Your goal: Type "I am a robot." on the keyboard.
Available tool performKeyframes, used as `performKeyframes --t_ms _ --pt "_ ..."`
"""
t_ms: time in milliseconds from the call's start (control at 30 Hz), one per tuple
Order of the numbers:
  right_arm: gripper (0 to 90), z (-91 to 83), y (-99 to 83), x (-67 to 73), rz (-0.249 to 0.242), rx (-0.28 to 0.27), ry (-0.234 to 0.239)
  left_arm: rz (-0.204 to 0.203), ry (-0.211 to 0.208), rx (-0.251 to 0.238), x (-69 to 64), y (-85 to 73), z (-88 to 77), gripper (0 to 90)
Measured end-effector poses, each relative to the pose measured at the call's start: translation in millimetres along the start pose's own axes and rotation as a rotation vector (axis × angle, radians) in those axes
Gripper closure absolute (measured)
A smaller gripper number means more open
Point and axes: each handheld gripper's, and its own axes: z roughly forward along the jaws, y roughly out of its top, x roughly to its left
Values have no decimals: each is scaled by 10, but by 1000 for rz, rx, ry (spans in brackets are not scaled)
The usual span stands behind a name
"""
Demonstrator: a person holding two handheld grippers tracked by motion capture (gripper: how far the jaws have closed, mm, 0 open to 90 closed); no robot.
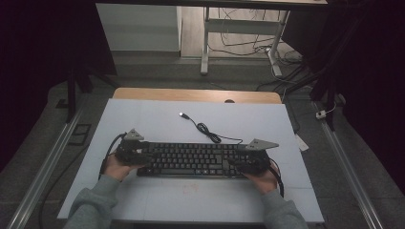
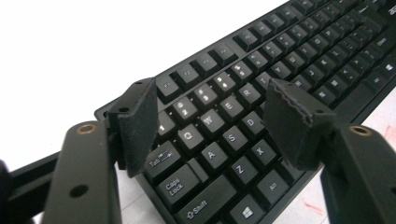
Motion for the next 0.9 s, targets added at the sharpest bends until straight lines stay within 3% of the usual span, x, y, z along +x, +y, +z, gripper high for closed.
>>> performKeyframes --t_ms 900 --pt "470 10 -6 -2 -1 6 2 99 -19 120 -21 -40 86 881"
